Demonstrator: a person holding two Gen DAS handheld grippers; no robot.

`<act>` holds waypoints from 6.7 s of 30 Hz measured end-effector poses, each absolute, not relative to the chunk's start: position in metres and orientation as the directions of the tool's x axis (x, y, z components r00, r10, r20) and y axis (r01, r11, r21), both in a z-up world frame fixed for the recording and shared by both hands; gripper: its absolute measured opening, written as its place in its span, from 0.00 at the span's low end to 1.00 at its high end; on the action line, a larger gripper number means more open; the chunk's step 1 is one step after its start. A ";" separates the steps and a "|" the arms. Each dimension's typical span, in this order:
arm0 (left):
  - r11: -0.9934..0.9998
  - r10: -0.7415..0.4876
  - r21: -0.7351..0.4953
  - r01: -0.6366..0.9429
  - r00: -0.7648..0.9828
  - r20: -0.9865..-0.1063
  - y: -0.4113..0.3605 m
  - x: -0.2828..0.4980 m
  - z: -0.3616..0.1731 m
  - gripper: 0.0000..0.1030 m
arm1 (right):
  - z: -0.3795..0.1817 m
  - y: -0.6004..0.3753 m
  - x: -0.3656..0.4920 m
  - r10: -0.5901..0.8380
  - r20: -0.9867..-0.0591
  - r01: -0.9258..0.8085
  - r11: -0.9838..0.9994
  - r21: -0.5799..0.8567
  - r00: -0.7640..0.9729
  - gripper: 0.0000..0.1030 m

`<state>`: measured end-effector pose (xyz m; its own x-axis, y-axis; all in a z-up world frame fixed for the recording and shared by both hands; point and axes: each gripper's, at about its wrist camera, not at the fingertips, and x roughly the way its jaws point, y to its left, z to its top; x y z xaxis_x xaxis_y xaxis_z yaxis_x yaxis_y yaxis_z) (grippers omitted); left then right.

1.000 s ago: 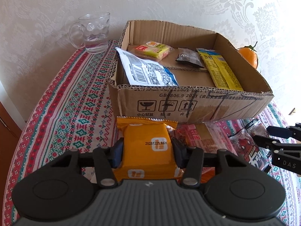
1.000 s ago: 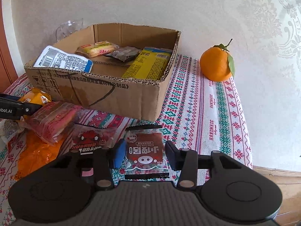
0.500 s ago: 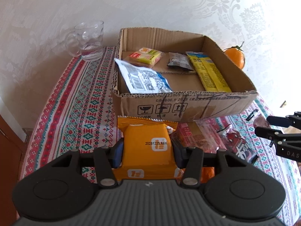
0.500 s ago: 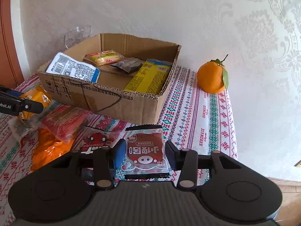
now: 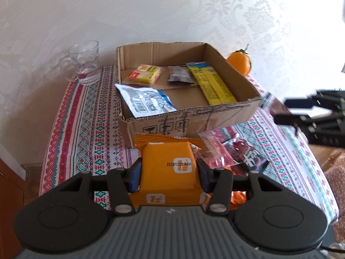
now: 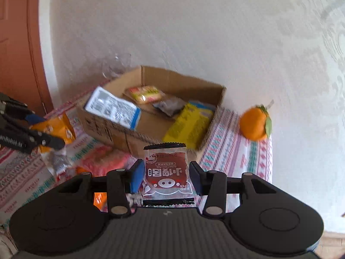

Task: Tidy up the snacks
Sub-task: 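Carry both packets into the box and open both tools, then move left tool to clear grey-filled pouch while right tool approaches black packet, then close left tool on the clear grey-filled pouch, then lower right tool onto black packet and close it while left tool holds pouch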

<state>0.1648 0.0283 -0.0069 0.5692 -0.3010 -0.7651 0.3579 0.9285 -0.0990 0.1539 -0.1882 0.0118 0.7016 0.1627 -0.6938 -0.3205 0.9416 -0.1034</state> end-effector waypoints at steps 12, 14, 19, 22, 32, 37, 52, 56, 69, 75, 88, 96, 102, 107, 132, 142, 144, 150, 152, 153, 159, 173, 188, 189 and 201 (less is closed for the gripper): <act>0.911 -0.326 -0.084 0.405 0.578 -0.748 0.030 0.156 0.007 0.49 | 0.025 -0.148 0.230 0.215 -0.676 -0.407 0.903 -0.136 0.704 0.50; 0.909 -0.328 -0.082 0.408 0.581 -0.745 0.031 0.155 0.008 0.49 | 0.019 -0.141 0.244 0.208 -0.683 -0.409 0.901 -0.144 0.700 0.50; 0.909 -0.328 -0.079 0.410 0.586 -0.741 0.032 0.159 0.008 0.49 | 0.005 -0.134 0.262 0.192 -0.701 -0.387 0.913 -0.129 0.687 0.60; 0.908 -0.329 -0.078 0.411 0.588 -0.738 0.031 0.163 0.010 0.49 | 0.001 -0.134 0.257 0.183 -0.698 -0.372 0.920 -0.128 0.692 0.76; 0.904 -0.335 -0.054 0.424 0.624 -0.706 0.020 0.189 0.023 0.49 | 0.005 -0.158 0.217 0.125 -0.672 -0.250 0.964 -0.092 0.730 1.00; 0.903 -0.336 -0.044 0.427 0.639 -0.692 -0.002 0.218 0.029 0.49 | 0.006 -0.165 0.197 0.106 -0.665 -0.206 0.976 -0.074 0.739 1.00; 0.944 -0.257 -0.038 0.328 0.658 -0.708 -0.004 0.278 -0.003 0.78 | 0.002 -0.172 0.175 0.091 -0.677 -0.179 0.982 -0.061 0.730 1.00; 0.942 -0.270 -0.057 0.331 0.646 -0.714 0.003 0.266 -0.007 0.80 | -0.004 -0.173 0.175 0.083 -0.690 -0.171 0.983 -0.060 0.719 1.00; 0.937 -0.261 -0.012 0.349 0.677 -0.689 0.009 0.194 -0.018 0.90 | -0.023 -0.172 0.164 0.049 -0.717 -0.151 0.985 -0.079 0.695 1.00; 0.943 -0.211 0.045 0.331 0.695 -0.688 0.011 0.164 -0.030 0.90 | -0.033 -0.171 0.153 0.040 -0.729 -0.160 0.982 -0.097 0.684 1.00; 0.949 -0.234 -0.033 0.314 0.631 -0.740 0.023 0.127 -0.053 0.90 | -0.070 -0.171 0.142 0.055 -0.797 -0.164 0.985 -0.055 0.601 1.00; 0.956 -0.206 -0.030 0.292 0.595 -0.777 0.027 0.122 -0.069 0.90 | -0.084 -0.167 0.146 0.079 -0.805 -0.185 0.982 -0.039 0.589 1.00; 0.958 -0.190 -0.028 0.285 0.560 -0.807 0.029 0.120 -0.081 0.90 | -0.086 -0.168 0.146 0.094 -0.793 -0.200 0.979 -0.037 0.602 1.00; 0.956 -0.207 -0.055 0.287 0.530 -0.822 0.027 0.116 -0.085 0.93 | -0.086 -0.169 0.145 0.090 -0.790 -0.193 0.980 -0.036 0.607 1.00; 0.968 -0.203 -0.080 0.237 0.557 -0.805 0.035 0.154 -0.087 0.94 | -0.087 -0.168 0.146 0.083 -0.782 -0.183 0.982 -0.040 0.617 1.00; 0.977 -0.137 -0.014 0.214 0.576 -0.806 0.054 0.140 -0.093 1.00 | -0.088 -0.168 0.143 0.085 -0.771 -0.182 0.983 -0.041 0.632 1.00; 0.975 -0.142 -0.012 0.222 0.582 -0.801 0.050 0.140 -0.093 1.00 | -0.088 -0.167 0.143 0.085 -0.768 -0.181 0.983 -0.041 0.634 1.00; 0.963 -0.180 -0.010 0.268 0.617 -0.766 0.034 0.144 -0.097 1.00 | -0.088 -0.167 0.142 0.084 -0.763 -0.179 0.983 -0.042 0.641 1.00; 0.965 -0.179 -0.012 0.261 0.627 -0.758 0.034 0.144 -0.098 1.00 | -0.089 -0.167 0.141 0.085 -0.763 -0.180 0.983 -0.042 0.641 1.00; 0.965 -0.182 -0.012 0.263 0.634 -0.751 0.034 0.144 -0.098 1.00 | -0.089 -0.167 0.141 0.085 -0.762 -0.180 0.983 -0.042 0.642 1.00; 0.961 -0.200 -0.012 0.277 0.663 -0.721 0.036 0.140 -0.101 1.00 | -0.089 -0.167 0.141 0.084 -0.760 -0.178 0.983 -0.043 0.644 1.00; 0.965 -0.175 0.004 0.263 0.653 -0.737 0.031 0.146 -0.099 0.98 | -0.089 -0.165 0.146 0.103 -0.759 -0.215 0.975 -0.049 0.643 1.00; 0.947 -0.222 -0.002 0.322 0.648 -0.729 0.026 0.151 -0.093 0.68 | -0.083 -0.155 0.152 0.160 -0.751 -0.299 0.953 -0.052 0.641 0.66; 0.947 -0.222 -0.002 0.322 0.648 -0.728 0.026 0.152 -0.093 0.67 | -0.082 -0.154 0.152 0.163 -0.751 -0.302 0.952 -0.050 0.640 0.62; 0.935 -0.250 -0.009 0.355 0.639 -0.727 0.029 0.152 -0.090 0.47 | -0.078 -0.155 0.149 0.140 -0.756 -0.280 0.958 -0.060 0.640 0.53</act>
<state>0.1515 0.0288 -0.0905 0.6393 -0.2501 -0.7271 0.3554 0.9347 -0.0090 0.1487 -0.1549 -0.0779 0.6398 0.1399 -0.7557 -0.2798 0.9582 -0.0596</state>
